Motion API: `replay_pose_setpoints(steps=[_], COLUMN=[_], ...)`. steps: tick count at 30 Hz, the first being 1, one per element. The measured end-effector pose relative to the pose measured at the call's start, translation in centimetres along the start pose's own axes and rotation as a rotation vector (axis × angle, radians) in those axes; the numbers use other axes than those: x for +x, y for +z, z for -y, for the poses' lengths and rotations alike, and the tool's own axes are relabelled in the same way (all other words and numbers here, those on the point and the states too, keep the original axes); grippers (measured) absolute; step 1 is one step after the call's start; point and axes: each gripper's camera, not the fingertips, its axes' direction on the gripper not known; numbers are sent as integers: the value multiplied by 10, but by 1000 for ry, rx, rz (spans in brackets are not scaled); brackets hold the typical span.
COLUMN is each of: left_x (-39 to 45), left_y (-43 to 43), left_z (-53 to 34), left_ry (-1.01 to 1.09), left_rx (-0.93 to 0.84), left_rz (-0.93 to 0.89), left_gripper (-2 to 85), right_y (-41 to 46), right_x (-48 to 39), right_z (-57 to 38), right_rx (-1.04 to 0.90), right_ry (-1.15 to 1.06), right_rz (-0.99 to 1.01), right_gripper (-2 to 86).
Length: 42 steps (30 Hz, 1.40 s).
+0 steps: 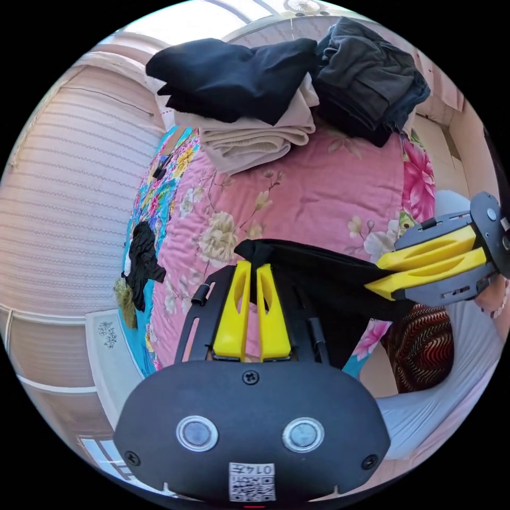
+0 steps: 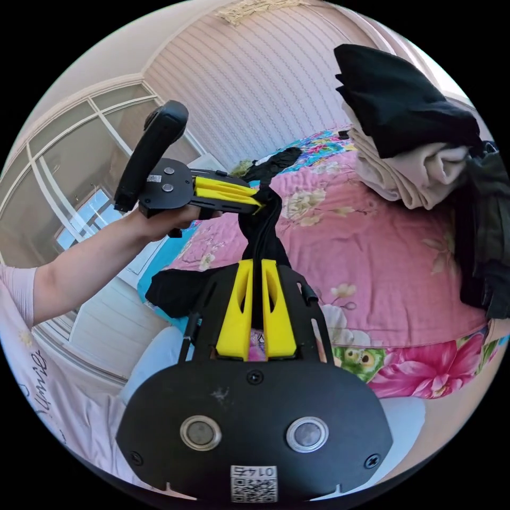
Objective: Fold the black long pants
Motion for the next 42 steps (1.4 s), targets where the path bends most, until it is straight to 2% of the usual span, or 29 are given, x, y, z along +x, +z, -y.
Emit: replay_pose_setpoints(steps=[9,22,31,35,38,42], left_x=[-95,-249,-352,-391,-401,-388], left_y=[-69,-124,-138,-132,-130,-138], left_z=[-168,-429,-650,-773,-859,-932], left_ry=[-157,-435,-674,-874,-1048,-1142], left_rx=[26,7,-106,-225,-324,-377], left_rz=[16,42,77,171,200,235], left_gripper=[-10,0,32,32,42,47], right_y=[49,205,363,444,510,554], right_x=[-106,-312,-464,-543,-570,-559], right_z=[40,120,139,135,119,109], right_rx=[-61,-219,-391,-476,-571,-717], right_ry=[-87,-335,-483,-515,-463,-416], right_rz=[130,329,474,467,436,449], right_gripper=[17,17,22,35,70,101])
